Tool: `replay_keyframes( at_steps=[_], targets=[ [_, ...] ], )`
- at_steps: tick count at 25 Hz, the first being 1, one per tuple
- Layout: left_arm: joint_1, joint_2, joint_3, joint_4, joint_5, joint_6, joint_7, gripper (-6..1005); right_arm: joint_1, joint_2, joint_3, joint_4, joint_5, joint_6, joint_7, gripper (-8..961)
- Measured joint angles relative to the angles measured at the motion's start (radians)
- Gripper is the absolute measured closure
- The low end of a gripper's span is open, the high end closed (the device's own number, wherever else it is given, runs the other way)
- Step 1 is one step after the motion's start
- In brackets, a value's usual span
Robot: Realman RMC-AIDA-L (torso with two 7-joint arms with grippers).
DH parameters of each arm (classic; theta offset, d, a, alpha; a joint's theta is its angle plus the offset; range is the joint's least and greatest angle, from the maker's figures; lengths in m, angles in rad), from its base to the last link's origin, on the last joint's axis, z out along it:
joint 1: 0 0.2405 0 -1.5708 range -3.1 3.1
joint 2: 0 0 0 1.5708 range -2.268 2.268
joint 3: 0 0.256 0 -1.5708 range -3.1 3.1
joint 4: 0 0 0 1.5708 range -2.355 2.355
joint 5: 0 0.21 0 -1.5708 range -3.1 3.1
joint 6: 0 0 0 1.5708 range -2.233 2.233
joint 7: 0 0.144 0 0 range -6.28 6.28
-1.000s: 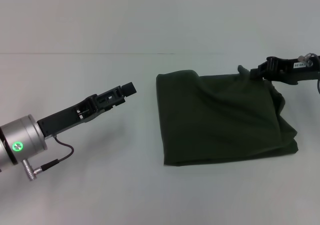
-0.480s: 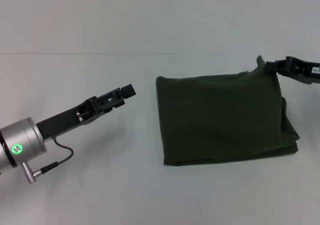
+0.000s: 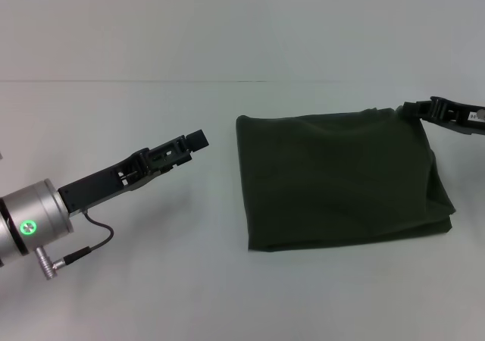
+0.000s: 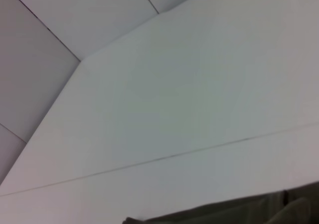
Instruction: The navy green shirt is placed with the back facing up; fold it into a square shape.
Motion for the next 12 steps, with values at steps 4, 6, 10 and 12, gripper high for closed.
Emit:
replay_keyframes(
  at_steps=[4, 6, 10, 12],
  targets=[
    [-0.001, 0.000, 0.000, 0.000, 0.000, -0.001, 0.000, 166, 0.006, 0.000, 0.000, -0.005, 0.044, 0.000, -0.052, 946],
    [-0.002, 0.000, 0.000, 0.000, 0.000, -0.001, 0.000, 166, 0.008, 0.000, 0.000, -0.011, 0.078, -0.008, -0.099, 945],
    [-0.002, 0.000, 0.000, 0.000, 0.000, 0.001, -0.001, 167, 0.008, 0.000, -0.002, -0.029, 0.107, -0.019, -0.156, 944],
    [0.000, 0.000, -0.001, 0.000, 0.000, 0.004, -0.003, 167, 0.007, 0.000, -0.004, -0.029, 0.106, -0.009, -0.157, 944]
  ],
)
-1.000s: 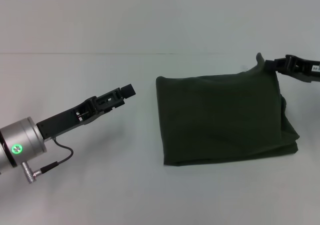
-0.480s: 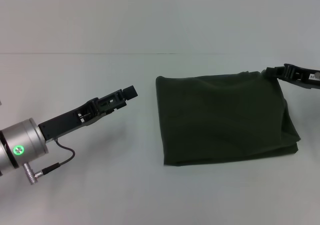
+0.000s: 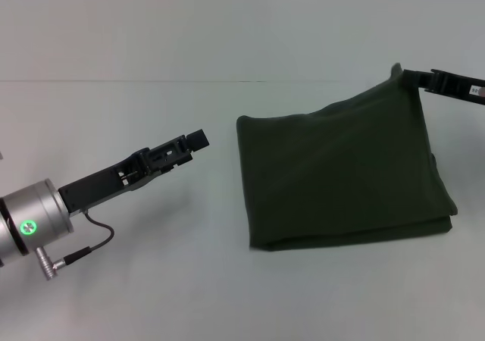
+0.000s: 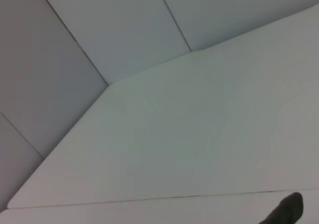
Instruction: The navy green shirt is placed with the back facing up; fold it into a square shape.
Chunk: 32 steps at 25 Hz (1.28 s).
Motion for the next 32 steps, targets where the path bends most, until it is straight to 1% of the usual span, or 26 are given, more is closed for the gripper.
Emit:
replay_keyframes(
  at_steps=[7, 16, 22, 26, 27, 31, 32],
  targets=[
    [0.002, -0.001, 0.001, -0.003, 0.000, 0.003, -0.003, 167, -0.010, 0.001, -0.009, 0.058, -0.002, 0.084, -0.008, 945],
    [0.001, -0.003, 0.004, -0.003, 0.000, 0.004, -0.005, 168, -0.015, 0.007, -0.007, 0.112, -0.002, 0.138, -0.009, 943],
    [0.000, -0.003, 0.005, -0.003, 0.000, 0.004, -0.004, 167, -0.023, 0.009, 0.000, 0.108, -0.002, 0.133, -0.009, 820],
    [0.000, -0.003, 0.005, -0.003, 0.007, 0.004, -0.006, 166, -0.048, 0.005, 0.046, 0.104, 0.005, 0.075, -0.009, 629],
    [0.000, -0.003, 0.005, -0.003, 0.010, 0.005, -0.008, 166, -0.057, 0.003, 0.066, 0.103, 0.005, 0.046, -0.009, 581],
    [0.001, -0.003, 0.005, -0.007, 0.015, 0.015, -0.013, 166, -0.113, -0.015, 0.155, 0.100, 0.006, -0.120, -0.050, 489],
    [0.002, -0.003, 0.005, -0.007, 0.015, 0.017, -0.016, 167, -0.133, -0.019, 0.178, 0.099, 0.007, -0.182, -0.079, 466]
  ],
)
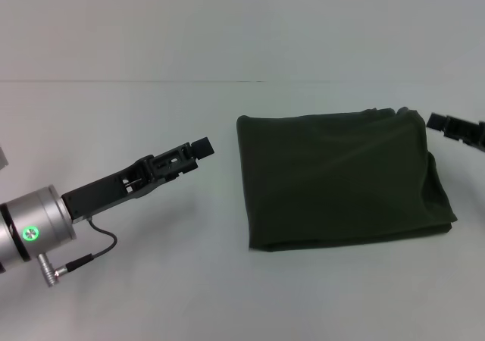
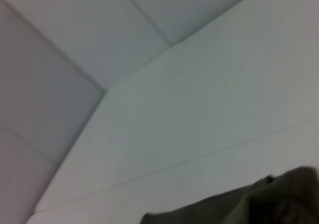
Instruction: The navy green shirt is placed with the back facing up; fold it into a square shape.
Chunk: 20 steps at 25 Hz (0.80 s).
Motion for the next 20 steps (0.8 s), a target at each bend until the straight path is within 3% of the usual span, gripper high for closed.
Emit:
replay_keyframes(
  at_steps=[3, 6, 14, 20],
  targets=[
    [0.002, 0.004, 0.000, -0.001, 0.003, 0.011, -0.017, 167, -0.051, -0.002, 0.027, 0.000, -0.001, -0.145, -0.116, 397],
    [0.004, 0.006, -0.002, -0.001, 0.010, 0.017, -0.030, 167, -0.098, 0.004, 0.015, 0.000, -0.017, -0.207, -0.245, 328],
    [0.014, 0.007, 0.000, -0.001, 0.015, 0.030, -0.052, 167, -0.137, 0.016, 0.005, 0.007, -0.085, -0.168, -0.377, 11],
    [0.024, 0.002, 0.000, 0.000, 0.015, 0.033, -0.055, 168, -0.097, 0.016, 0.004, 0.003, -0.154, -0.149, -0.372, 15]
  ],
)
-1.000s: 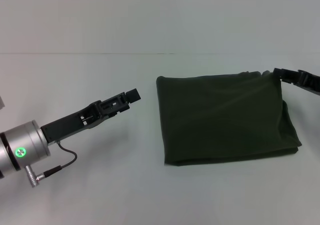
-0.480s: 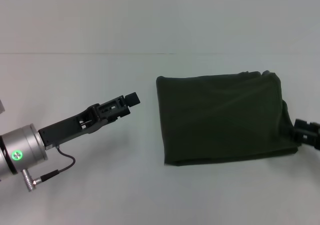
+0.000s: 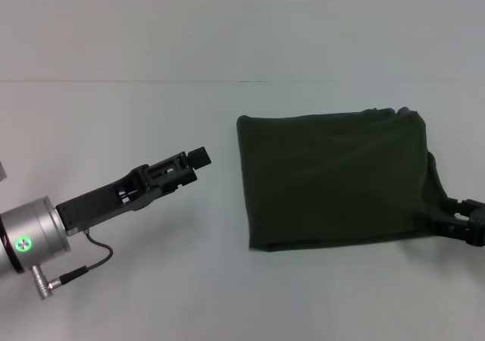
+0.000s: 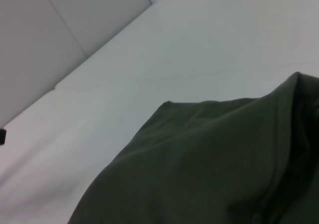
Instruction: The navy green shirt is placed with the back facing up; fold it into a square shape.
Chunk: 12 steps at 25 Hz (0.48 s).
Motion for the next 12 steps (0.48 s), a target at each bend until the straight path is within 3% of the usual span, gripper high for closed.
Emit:
replay_keyframes(
  at_steps=[5, 12],
  targets=[
    [0.002, -0.001, 0.000, 0.000, 0.000, 0.005, 0.000, 167, 0.023, 0.001, 0.000, 0.001, -0.069, -0.009, 0.009, 24],
    [0.005, -0.001, 0.000, -0.001, 0.000, 0.007, 0.000, 166, 0.019, -0.011, 0.000, -0.007, -0.100, -0.026, 0.057, 147]
  ],
)
